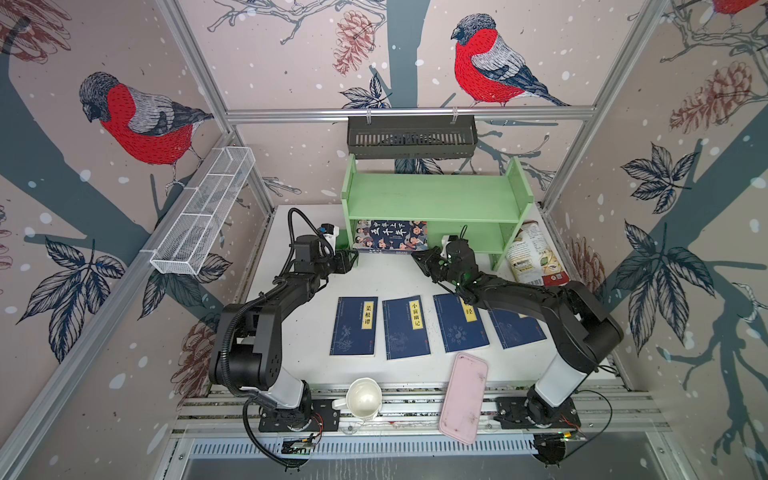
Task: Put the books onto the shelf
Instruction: 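Hold the wrapped book upright on the shelf with the right gripper, then release the wrapped book and move both grippers to the dark-blue books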
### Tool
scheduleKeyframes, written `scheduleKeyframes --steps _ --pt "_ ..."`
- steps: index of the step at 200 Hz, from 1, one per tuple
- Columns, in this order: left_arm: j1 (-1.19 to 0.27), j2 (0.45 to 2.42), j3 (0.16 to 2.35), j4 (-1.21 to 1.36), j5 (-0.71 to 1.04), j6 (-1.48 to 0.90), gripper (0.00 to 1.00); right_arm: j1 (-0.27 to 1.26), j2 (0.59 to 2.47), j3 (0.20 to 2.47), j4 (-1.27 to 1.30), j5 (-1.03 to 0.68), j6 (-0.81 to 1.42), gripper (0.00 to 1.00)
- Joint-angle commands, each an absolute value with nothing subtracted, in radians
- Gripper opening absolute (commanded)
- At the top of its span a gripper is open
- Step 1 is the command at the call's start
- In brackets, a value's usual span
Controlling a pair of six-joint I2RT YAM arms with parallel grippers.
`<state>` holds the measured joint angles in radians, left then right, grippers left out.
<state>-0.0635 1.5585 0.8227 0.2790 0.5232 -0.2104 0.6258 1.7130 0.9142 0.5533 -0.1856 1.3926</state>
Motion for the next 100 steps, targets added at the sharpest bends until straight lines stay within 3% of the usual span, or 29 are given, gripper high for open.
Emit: scheduleKeyframes --steps 1,100 --pt "-0.064 1.565 0.839 0.328 0.526 -0.217 0.48 0.622 1.719 0.929 0.594 -0.19 1.4 0.15" --pt "-0.065 1.581 0.848 0.339 0.522 -0.228 0.48 0.612 1.752 0.951 0.597 -0.209 1.4 0.16"
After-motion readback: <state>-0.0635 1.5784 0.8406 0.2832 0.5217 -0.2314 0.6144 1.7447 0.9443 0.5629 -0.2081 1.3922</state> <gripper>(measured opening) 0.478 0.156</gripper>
